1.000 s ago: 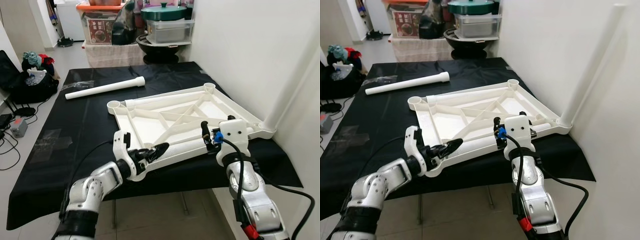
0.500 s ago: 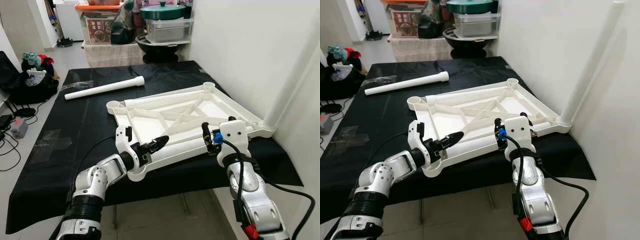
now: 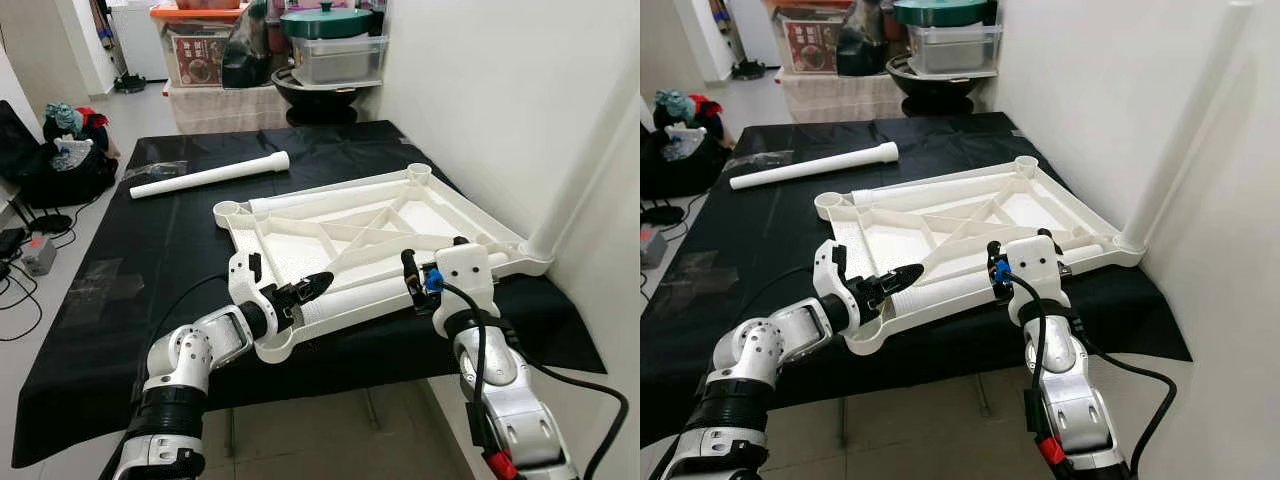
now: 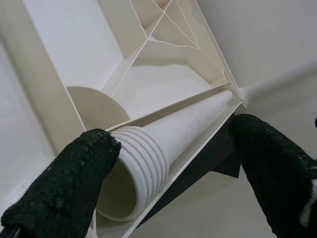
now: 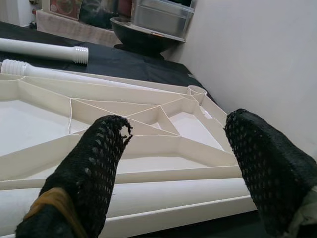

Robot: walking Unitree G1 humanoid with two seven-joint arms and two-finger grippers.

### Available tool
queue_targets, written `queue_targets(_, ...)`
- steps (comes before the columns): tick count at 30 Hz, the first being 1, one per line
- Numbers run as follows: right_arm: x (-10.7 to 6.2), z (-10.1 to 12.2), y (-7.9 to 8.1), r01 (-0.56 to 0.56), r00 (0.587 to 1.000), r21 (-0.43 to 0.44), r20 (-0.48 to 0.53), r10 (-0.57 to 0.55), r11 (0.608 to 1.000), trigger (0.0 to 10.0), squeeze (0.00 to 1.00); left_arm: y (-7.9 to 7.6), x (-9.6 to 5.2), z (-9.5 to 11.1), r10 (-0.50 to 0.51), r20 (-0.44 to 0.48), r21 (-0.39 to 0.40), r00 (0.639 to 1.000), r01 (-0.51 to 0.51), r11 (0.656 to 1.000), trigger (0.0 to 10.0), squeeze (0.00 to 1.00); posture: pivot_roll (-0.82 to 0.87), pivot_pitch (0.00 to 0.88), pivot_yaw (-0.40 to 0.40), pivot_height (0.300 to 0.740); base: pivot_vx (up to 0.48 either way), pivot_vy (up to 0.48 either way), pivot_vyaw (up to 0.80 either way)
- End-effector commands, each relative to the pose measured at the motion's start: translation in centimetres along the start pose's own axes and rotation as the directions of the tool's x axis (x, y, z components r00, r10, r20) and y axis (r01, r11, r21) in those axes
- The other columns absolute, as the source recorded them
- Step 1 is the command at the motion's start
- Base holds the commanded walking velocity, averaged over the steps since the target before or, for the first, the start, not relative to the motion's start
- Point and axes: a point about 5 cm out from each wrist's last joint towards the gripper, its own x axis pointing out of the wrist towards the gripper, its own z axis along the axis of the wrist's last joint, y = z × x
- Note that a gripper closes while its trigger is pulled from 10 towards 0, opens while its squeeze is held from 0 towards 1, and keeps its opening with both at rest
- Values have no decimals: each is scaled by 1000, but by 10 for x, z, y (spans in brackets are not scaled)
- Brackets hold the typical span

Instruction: Building children table

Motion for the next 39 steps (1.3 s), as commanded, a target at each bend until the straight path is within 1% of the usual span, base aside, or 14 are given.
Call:
queue_targets(1, 1, -2, 1, -4, 1000, -15, -6, 3, 1000, 10000, 0, 2, 2, -13, 8, -59, -28, 998, -9, 1000, 10000, 0, -24, 0, -13, 740, 0, 0, 0)
queue_targets(2, 1, -2, 1, -4, 1000, -15, -6, 3, 1000, 10000, 0, 2, 2, -13, 8, -59, -28, 998, -9, 1000, 10000, 0, -24, 0, -13, 740, 0, 0, 0)
queue_targets(4, 1, -4, 2, -5, 1000, -14, -13, 5, 1000, 10000, 0, -9, 3, -13, -18, -76, -17, 997, 17, 1000, 10000, 0, -20, 0, -12, 740, 0, 0, 0)
queue_targets(6, 1, -4, 2, -5, 1000, -14, -13, 5, 1000, 10000, 0, -9, 3, -13, -18, -76, -17, 997, 17, 1000, 10000, 0, -20, 0, -12, 740, 0, 0, 0)
queue_targets(8, 1, -5, 3, -7, 1000, -10, -20, 6, 1000, 10000, 0, -16, 2, -14, -30, -91, -10, 995, 29, 1000, 10000, 0, -20, 0, -12, 740, 0, 0, 0)
queue_targets(14, 2, -7, 4, -9, 1000, -3, -29, 9, 1000, 10000, 0, -21, 4, -13, -27, -105, -5, 994, 26, 1000, 10000, 0, -17, 0, -10, 740, 0, 0, 0)
queue_targets(22, 2, -8, 3, -7, 999, 0, -35, 7, 1000, 10000, 0, -19, 6, -10, -2, -100, -4, 995, 2, 1000, 10000, 0, -19, 0, -8, 740, 0, 0, 0)
queue_targets(23, 1, -9, 3, -6, 999, 0, -37, 6, 1000, 10000, 0, -15, 6, -8, 14, -89, -9, 996, -15, 1000, 10000, 0, -22, 0, -7, 740, 0, 0, 0)
queue_targets(24, 1, -9, 3, -6, 999, 0, -37, 6, 1000, 10000, 0, -15, 6, -8, 14, -89, -9, 996, -15, 1000, 10000, 0, -22, 0, -7, 740, 0, 0, 0)
queue_targets(27, 1, -11, 4, -5, 999, -2, -47, 5, 1000, 10000, 0, -5, 11, -2, 48, -74, -25, 996, -50, 998, 10000, 0, -26, 0, -9, 740, 0, 0, 0)
queue_targets(29, 1, -12, 4, -5, 999, -2, -48, 5, 1000, 10000, 0, -3, 11, -2, 51, -75, -27, 996, -53, 998, 10000, 0, -26, 0, -9, 740, 0, 0, 0)
queue_targets(35, 1, -18, -4, 51, 994, -9, -93, -51, 999, 10000, 0, -6, 26, -13, 17, -118, -30, 993, -21, 999, 10000, 0, -45, 0, 3, 740, 0, 0, 0)
queue_targets(38, 1, -19, -5, 60, 993, -9, -99, -61, 998, 10000, 0, -7, 28, -15, 8, -120, -34, 993, -12, 999, 10000, 0, -48, 0, 6, 740, 0, 0, 0)
queue_targets(39, 1, -20, -6, 68, 992, -10, -105, -69, 998, 10000, 0, -8, 29, -16, -5, -120, -41, 993, 0, 999, 5294, 0, -48, 0, 6, 740, 0, 0, 0)
